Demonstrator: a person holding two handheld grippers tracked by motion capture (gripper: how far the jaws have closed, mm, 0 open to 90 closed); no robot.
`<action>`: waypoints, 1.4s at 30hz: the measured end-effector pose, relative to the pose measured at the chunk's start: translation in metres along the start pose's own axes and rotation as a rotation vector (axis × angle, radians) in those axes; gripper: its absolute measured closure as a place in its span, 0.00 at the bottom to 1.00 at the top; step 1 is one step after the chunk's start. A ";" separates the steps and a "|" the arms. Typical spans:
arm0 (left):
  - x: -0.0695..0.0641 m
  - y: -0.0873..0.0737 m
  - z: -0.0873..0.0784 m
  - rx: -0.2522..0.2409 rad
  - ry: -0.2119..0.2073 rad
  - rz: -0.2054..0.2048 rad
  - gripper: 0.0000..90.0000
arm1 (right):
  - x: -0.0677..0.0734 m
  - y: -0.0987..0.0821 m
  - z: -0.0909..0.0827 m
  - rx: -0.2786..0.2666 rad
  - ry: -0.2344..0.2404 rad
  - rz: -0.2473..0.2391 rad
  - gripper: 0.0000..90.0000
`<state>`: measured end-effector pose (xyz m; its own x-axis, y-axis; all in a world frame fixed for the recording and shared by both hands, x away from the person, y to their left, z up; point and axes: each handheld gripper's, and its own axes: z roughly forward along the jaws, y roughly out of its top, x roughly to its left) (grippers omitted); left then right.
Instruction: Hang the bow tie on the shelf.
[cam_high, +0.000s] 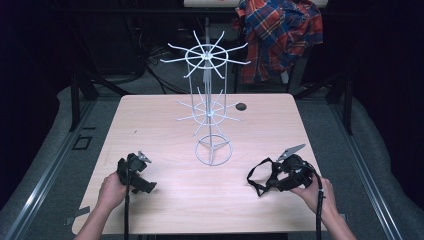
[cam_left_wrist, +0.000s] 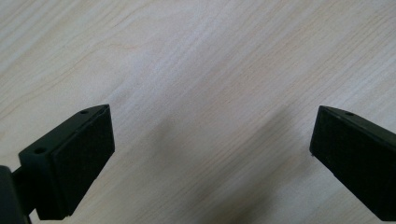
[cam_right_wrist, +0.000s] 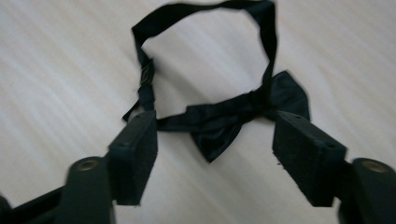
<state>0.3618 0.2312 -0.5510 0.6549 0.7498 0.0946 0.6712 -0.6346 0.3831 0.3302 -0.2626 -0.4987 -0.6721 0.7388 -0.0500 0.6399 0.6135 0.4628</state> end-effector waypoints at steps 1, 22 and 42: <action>0.000 0.000 0.000 0.001 0.000 -0.002 0.00 | -0.001 0.002 0.000 -0.002 -0.014 0.016 0.43; -0.001 0.001 0.003 0.024 0.003 0.005 0.00 | -0.022 0.010 0.030 -0.011 -0.048 0.095 0.74; -0.002 0.001 0.002 0.030 0.002 0.011 0.00 | -0.021 0.011 0.023 -0.049 -0.051 0.085 1.00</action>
<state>0.3615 0.2286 -0.5524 0.6612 0.7434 0.1006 0.6744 -0.6478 0.3543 0.3597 -0.2651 -0.5127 -0.5958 0.8014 -0.0527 0.6738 0.5344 0.5103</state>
